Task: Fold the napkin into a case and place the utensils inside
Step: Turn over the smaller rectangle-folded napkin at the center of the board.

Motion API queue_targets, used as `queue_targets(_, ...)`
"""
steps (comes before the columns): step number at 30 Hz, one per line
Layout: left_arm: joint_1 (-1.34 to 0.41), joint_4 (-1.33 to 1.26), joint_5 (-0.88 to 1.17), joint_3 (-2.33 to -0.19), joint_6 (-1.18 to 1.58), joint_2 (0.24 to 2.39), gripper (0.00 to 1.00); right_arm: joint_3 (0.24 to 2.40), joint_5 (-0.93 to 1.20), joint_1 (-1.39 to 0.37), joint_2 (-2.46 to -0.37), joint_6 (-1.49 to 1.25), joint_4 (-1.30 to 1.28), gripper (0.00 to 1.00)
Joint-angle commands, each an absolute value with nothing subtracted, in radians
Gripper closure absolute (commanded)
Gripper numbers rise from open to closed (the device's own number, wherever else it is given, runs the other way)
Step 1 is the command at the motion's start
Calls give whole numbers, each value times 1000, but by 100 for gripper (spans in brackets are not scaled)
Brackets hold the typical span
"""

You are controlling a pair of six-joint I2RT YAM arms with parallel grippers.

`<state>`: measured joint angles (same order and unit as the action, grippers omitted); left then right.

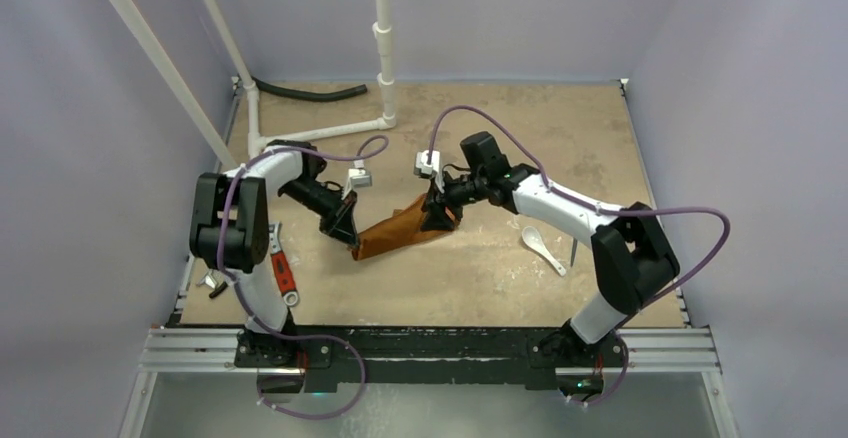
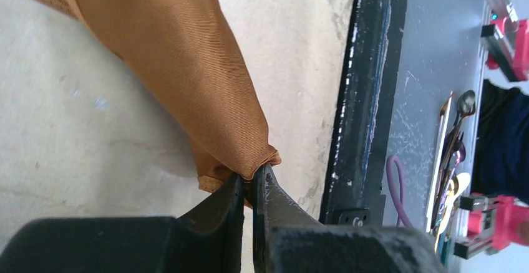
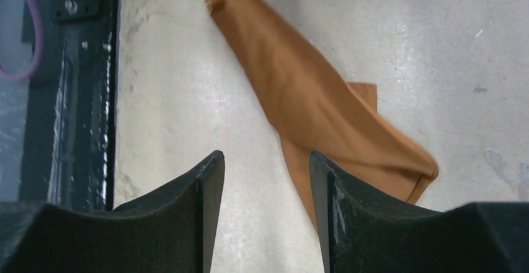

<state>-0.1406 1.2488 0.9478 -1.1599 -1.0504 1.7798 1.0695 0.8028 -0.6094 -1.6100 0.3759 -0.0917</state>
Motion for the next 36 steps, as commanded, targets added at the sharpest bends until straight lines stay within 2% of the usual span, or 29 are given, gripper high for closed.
queue_targets(1,-66,1331,998,-1207,-1177,1883,100,1200,867,-609,-1673,658,-237,43)
queue_targets(7,-29,1300,956,-1218,-1188,1963,100,1383,851,-641,-1881,749,-307,42)
queue_targets(15,82,1433,967,-1316,-1285,2195,100,1566,896,-657,-2081,783,-328,44)
queue_targets(18,83,1390,954,-1319,-1231,2218,100,1635,886,-665,-2146,774,-345,44)
queue_targets(21,84,1242,923,-1308,-1096,2190,100,1679,850,-668,-2193,700,-326,46)
queue_targets(24,86,1025,840,-1250,-882,2122,100,1597,771,-675,-2153,585,-165,50)
queue_targets(27,85,882,754,-1212,-738,2063,100,1475,796,-675,-2050,420,26,54)
queue_targets(30,84,818,684,-1202,-636,2040,100,1445,829,-672,-1983,285,95,58)
queue_targets(32,84,805,656,-1204,-610,2043,100,1441,812,-671,-1969,179,115,54)
queue_targets(33,83,798,641,-1201,-603,2043,100,1435,807,-672,-1960,159,124,47)
queue_targets(34,82,790,627,-1197,-594,2043,100,1405,798,-672,-1943,129,155,45)
queue_targets(36,79,786,615,-1189,-588,2042,100,1314,806,-677,-1896,34,310,47)
